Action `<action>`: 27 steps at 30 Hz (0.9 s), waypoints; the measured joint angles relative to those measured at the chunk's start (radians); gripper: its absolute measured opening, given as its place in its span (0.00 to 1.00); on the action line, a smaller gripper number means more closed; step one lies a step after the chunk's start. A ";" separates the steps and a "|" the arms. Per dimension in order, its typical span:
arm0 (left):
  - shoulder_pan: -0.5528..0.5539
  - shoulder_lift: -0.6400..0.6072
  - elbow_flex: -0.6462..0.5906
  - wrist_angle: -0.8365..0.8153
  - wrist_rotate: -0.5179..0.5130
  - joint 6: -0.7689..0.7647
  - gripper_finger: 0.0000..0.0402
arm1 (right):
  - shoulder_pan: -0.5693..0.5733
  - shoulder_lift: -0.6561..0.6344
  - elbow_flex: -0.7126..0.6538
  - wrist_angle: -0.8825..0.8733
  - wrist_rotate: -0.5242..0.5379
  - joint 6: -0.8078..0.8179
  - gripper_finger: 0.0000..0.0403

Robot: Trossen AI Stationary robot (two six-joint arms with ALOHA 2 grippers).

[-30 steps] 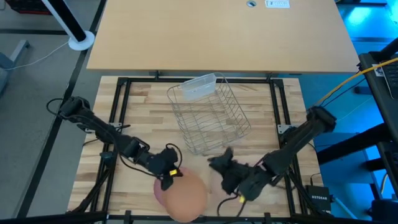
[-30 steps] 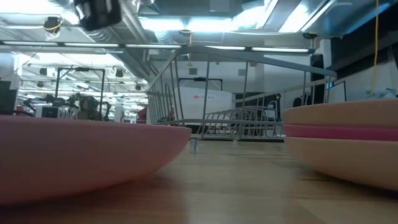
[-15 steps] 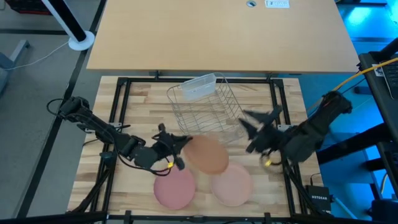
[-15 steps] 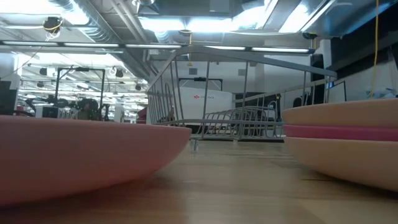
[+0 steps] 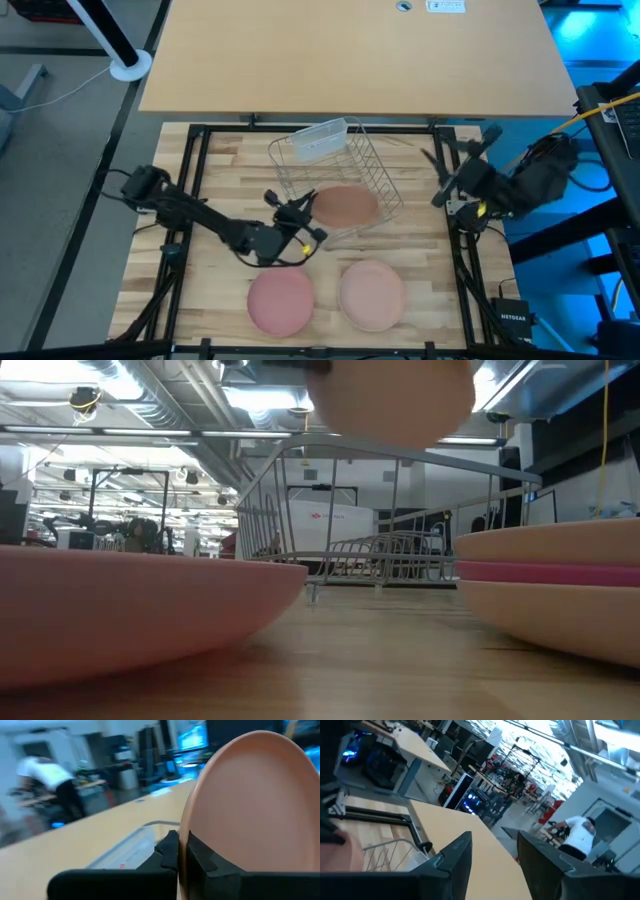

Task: Sort dishes
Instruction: Put the brown plate in the dish rack

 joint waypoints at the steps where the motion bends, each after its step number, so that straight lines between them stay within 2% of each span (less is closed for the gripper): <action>1: 0.007 0.025 0.012 0.020 -0.019 0.031 0.00 | -0.012 -0.013 0.000 -0.008 -0.009 0.009 0.40; 4: 0.023 0.101 0.074 0.028 -0.065 0.115 0.00 | -0.056 -0.047 0.000 -0.042 -0.052 0.054 0.40; 8: 0.038 0.215 0.194 0.030 -0.132 0.278 0.00 | -0.135 -0.069 0.000 -0.126 -0.160 0.167 0.40; 16: 0.044 0.381 0.405 0.029 -0.163 0.544 0.00 | -0.291 -0.057 -0.001 -0.378 -0.324 0.364 0.40; 22: 0.037 0.393 0.435 0.011 -0.163 0.583 0.00 | -0.366 -0.047 -0.023 -0.506 -0.381 0.447 0.40; 27: 0.023 0.393 0.436 0.008 -0.163 0.634 0.00 | -0.399 -0.047 -0.067 -0.525 -0.397 0.454 0.40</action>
